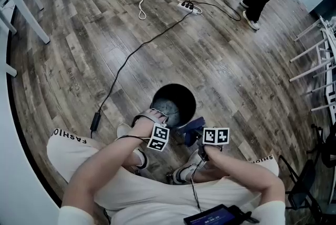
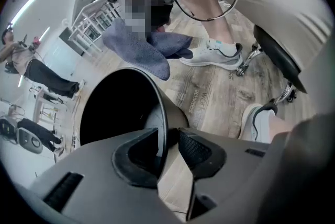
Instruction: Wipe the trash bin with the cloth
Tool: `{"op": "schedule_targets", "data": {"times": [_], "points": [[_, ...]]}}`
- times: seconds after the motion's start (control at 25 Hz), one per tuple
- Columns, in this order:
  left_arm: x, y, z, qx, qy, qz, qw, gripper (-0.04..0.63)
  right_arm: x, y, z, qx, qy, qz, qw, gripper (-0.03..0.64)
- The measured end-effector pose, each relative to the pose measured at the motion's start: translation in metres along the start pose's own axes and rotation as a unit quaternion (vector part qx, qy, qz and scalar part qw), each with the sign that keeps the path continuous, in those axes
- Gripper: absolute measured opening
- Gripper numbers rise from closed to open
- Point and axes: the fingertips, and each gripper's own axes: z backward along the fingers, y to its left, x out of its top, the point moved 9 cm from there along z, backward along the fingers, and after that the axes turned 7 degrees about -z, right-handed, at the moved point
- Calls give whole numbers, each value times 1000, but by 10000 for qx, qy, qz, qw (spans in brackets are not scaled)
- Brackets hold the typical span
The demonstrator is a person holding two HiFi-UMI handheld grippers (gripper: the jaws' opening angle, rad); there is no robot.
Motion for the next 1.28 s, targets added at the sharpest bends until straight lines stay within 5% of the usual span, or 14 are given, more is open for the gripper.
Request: {"op": "schedule_targets", "data": {"times": [0.2, 0.52, 0.76, 1.08, 1.28], "points": [[6, -4, -1, -97, -13, -280, 9996, 96, -9, 13, -15, 120, 175, 433, 9988, 83], [23, -5, -1, -73, -71, -304, 9995, 74, -19, -17, -54, -90, 634, 164, 9978, 83], [29, -3, -2, 5, -104, -182, 9998, 74, -35, -53, -87, 83, 659, -709, 9953, 83], [30, 1, -4, -36, -187, 3, 9998, 71, -54, -96, -145, 146, 474, -282, 9984, 83], [30, 4, -4, -47, -179, 36, 9998, 71, -69, -126, -182, 223, 453, -738, 9960, 83]]}}
